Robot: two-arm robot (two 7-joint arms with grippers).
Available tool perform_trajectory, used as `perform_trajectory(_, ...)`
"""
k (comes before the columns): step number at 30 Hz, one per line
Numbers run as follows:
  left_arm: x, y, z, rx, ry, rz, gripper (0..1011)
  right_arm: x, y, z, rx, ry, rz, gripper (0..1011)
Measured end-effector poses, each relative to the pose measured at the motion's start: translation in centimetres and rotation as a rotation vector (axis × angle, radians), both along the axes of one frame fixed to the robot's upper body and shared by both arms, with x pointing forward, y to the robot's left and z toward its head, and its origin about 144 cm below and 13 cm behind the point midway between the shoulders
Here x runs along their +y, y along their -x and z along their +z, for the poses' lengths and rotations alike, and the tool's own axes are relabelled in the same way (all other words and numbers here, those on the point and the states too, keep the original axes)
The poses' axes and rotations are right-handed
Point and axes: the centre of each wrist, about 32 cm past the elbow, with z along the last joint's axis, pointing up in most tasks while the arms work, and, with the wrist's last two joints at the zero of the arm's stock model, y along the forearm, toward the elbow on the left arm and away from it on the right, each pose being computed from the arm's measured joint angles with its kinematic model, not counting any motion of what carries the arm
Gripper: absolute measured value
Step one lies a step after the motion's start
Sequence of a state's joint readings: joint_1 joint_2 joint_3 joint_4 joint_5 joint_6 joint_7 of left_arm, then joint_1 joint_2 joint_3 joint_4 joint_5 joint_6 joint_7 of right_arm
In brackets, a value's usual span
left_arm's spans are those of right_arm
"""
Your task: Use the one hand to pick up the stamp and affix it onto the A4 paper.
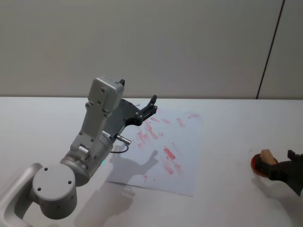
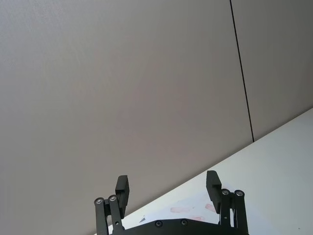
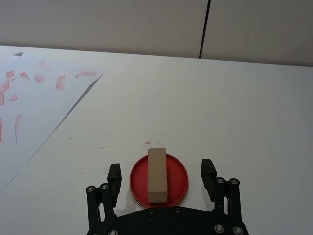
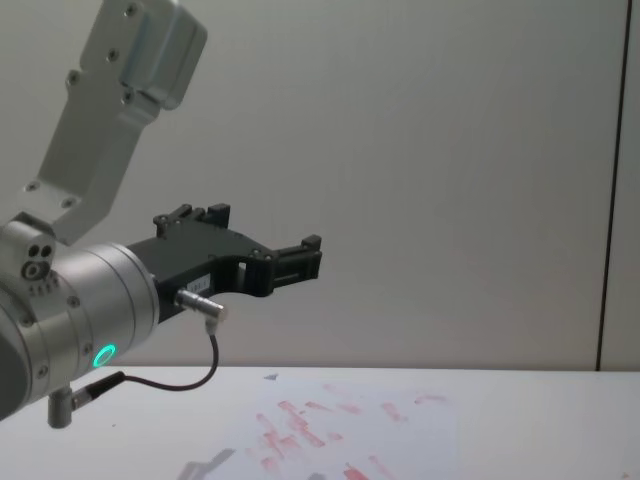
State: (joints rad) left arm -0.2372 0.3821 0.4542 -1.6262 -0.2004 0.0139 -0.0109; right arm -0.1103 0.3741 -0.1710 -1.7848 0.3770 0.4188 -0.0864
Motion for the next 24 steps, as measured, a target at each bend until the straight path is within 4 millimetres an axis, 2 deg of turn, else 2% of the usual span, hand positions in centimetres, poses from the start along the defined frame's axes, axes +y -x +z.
perform_trajectory(15, 0.0, 0.0, 0.0, 0.0, 0.0, 0.0, 1003, 0.6, -1.6, -0.7, 0.047, 0.008, 0.027, 1001)
perform_trajectory(18, 0.0, 0.0, 0.0, 0.0, 0.0, 0.0, 1003, 0.7, -1.8, -0.7, 0.051, 0.008, 0.03, 960)
perform_trajectory(24, 0.0, 0.0, 0.0, 0.0, 0.0, 0.0, 1003, 0.8, -2.1, -0.8, 0.058, 0.009, 0.035, 808)
